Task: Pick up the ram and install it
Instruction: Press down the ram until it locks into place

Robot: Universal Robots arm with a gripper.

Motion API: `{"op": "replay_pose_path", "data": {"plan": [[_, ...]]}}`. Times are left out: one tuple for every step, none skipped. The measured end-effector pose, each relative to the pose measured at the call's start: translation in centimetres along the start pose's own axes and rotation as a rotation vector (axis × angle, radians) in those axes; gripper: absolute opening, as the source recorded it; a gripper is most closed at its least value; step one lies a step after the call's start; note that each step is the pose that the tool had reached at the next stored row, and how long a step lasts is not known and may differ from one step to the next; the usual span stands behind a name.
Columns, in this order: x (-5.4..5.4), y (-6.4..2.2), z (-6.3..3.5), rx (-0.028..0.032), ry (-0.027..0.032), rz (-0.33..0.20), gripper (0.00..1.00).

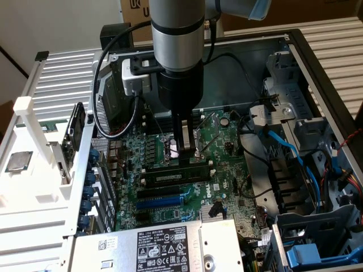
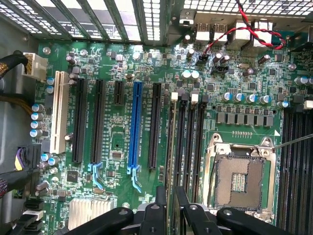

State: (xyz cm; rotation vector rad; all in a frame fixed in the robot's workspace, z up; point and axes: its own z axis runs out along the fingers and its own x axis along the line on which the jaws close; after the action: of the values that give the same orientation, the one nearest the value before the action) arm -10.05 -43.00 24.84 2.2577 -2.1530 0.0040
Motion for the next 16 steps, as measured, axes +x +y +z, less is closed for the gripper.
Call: {"op": "replay_pose_path", "data": {"plan": [[0.00,0.00,0.00,0.0000,0.0000,0.000,0.22],[0.00,0.00,0.00,0.0000,0.0000,0.000,0.22],[0.00,0.00,0.00,0.0000,0.0001,0.000,0.22],[0.00,0.00,0.00,0.0000,0.0000,0.000,0.22],[0.00,0.00,0.00,0.0000,0.0001,0.000,0.22],[0.00,0.00,0.00,0.0000,0.0001,0.000,0.22],[0.00,0.00,0.00,0.0000,0.0001,0.000,0.20],[0.00,0.00,0.00,0.0000,0.0001,0.000,0.20],[0.00,0.00,0.00,0.0000,0.0000,0.000,0.13],[0.00,0.00,0.00,0.0000,0.0001,0.000,0.10],[0.00,0.00,0.00,0.0000,0.0001,0.000,0.10],[0.00,0.00,0.00,0.0000,0.0001,0.000,0.10],[0.00,0.00,0.00,0.0000,0.0001,0.000,0.10],[0.00,0.00,0.00,0.0000,0.0000,0.000,0.10],[0.00,0.00,0.00,0.0000,0.0000,0.000,0.10],[0.00,0.01,0.00,0.0000,0.0000,0.000,0.10]]}}
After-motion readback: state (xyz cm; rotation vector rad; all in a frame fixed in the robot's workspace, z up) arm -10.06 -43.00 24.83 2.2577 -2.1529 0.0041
